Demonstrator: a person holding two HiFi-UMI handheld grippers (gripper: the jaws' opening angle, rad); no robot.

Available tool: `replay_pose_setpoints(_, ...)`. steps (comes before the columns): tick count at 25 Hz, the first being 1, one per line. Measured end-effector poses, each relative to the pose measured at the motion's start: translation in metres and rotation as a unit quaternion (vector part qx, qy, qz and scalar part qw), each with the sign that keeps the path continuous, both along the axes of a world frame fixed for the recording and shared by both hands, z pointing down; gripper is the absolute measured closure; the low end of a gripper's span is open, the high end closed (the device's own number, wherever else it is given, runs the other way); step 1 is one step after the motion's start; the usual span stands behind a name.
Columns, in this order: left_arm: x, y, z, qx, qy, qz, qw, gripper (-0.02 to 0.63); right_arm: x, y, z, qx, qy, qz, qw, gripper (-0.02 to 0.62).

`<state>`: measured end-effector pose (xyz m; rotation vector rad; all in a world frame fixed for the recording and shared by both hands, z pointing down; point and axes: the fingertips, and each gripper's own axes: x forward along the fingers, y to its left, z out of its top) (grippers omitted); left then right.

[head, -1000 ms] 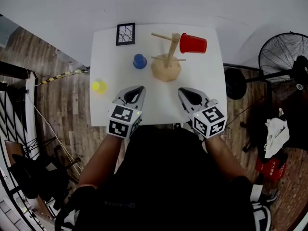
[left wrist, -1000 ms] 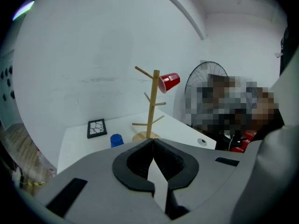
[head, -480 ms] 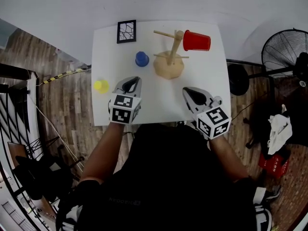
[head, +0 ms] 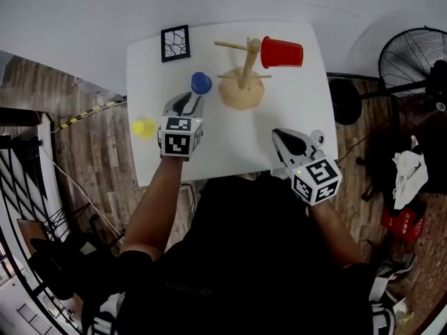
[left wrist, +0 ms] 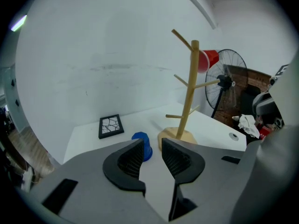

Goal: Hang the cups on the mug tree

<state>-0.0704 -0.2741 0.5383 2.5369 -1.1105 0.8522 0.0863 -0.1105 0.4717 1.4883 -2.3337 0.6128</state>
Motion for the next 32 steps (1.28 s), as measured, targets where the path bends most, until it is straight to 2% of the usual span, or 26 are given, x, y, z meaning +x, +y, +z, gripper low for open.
replay_pose_setpoints(6, 0.004, -0.025, 0.013, 0.003, -0.033, 0.005, 0.9994, 0.438, 0.014, 0.016, 0.006, -0.011, 0.006, 0.024, 1.0, 0.588)
replay_pose_setpoints(13, 0.01, -0.045, 0.041, -0.001, -0.095, 0.046, 0.9944, 0.362, 0.022, 0.025, 0.007, -0.019, 0.011, 0.04, 0.999, 0.588)
replay_pose_setpoints(17, 0.013, -0.056, 0.054, 0.002, -0.122, 0.065, 0.9904, 0.35, 0.027, 0.028, 0.008, -0.024, 0.015, 0.049, 0.998, 0.588)
replay_pose_setpoints(25, 0.022, -0.069, 0.065, 0.0, -0.13, 0.091, 0.9873, 0.341, 0.032, 0.026, 0.013, -0.035, 0.018, 0.06, 0.997, 0.588)
replay_pose_setpoints(32, 0.025, -0.072, 0.071, -0.012, -0.12, 0.094, 0.9882, 0.339, 0.037, 0.025, 0.014, -0.042, 0.02, 0.07, 0.996, 0.588)
